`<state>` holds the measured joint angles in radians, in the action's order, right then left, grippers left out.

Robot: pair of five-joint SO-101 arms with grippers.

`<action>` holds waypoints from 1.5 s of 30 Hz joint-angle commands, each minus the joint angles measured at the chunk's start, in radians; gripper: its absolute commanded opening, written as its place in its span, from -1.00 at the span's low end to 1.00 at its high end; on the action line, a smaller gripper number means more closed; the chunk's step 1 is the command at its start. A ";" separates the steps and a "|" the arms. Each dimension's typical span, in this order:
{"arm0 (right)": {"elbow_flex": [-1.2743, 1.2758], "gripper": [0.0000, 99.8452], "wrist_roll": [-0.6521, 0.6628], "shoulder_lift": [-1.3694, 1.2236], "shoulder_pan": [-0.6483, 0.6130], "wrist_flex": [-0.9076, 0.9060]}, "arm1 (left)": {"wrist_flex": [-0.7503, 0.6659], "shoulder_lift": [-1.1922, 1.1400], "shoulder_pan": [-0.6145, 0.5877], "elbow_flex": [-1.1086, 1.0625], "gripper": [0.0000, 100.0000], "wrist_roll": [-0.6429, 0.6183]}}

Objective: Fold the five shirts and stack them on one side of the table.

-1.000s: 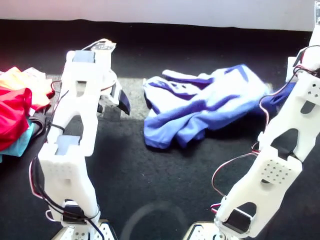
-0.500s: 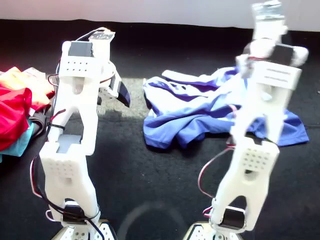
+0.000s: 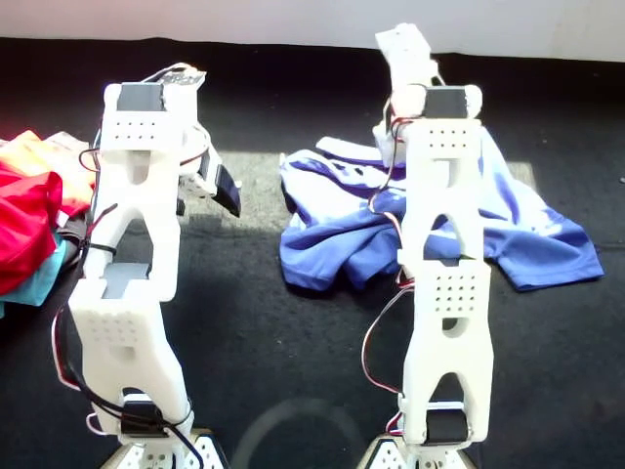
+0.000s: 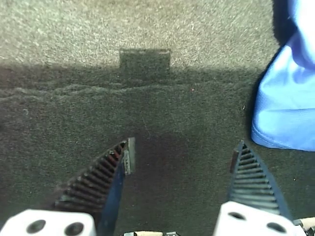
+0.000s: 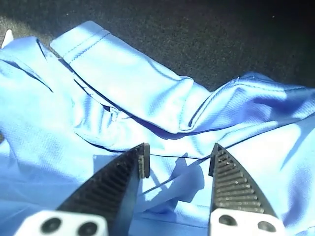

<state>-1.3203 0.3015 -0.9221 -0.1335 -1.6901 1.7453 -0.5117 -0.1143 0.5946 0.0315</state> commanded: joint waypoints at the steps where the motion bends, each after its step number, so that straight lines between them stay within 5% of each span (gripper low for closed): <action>1: -0.008 -0.60 -0.005 -0.021 -0.013 0.027 | 0.006 0.008 -0.012 0.004 -0.38 -0.003; 12: -0.010 -0.61 -0.005 -0.153 -0.002 0.131 | 0.008 0.012 -0.016 0.004 -0.38 -0.003; 16: -0.015 -1.00 -0.005 -0.142 0.015 0.154 | 0.008 0.010 -0.016 0.004 -0.38 -0.003; 28: -0.461 -0.99 -0.006 -0.125 0.102 -0.074 | 0.002 0.007 -0.012 0.004 -0.38 -0.003; 37: -0.323 -0.99 -0.003 0.189 0.282 -0.077 | 0.006 0.015 -0.008 0.005 -0.38 -0.003; 45: 0.314 -0.99 0.106 0.677 0.464 -0.074 | 0.005 0.016 0.081 0.007 -0.38 -0.005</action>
<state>-1.2651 0.3583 -0.4772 0.2639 -1.7561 1.7453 -0.5117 -0.0821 0.5946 0.0315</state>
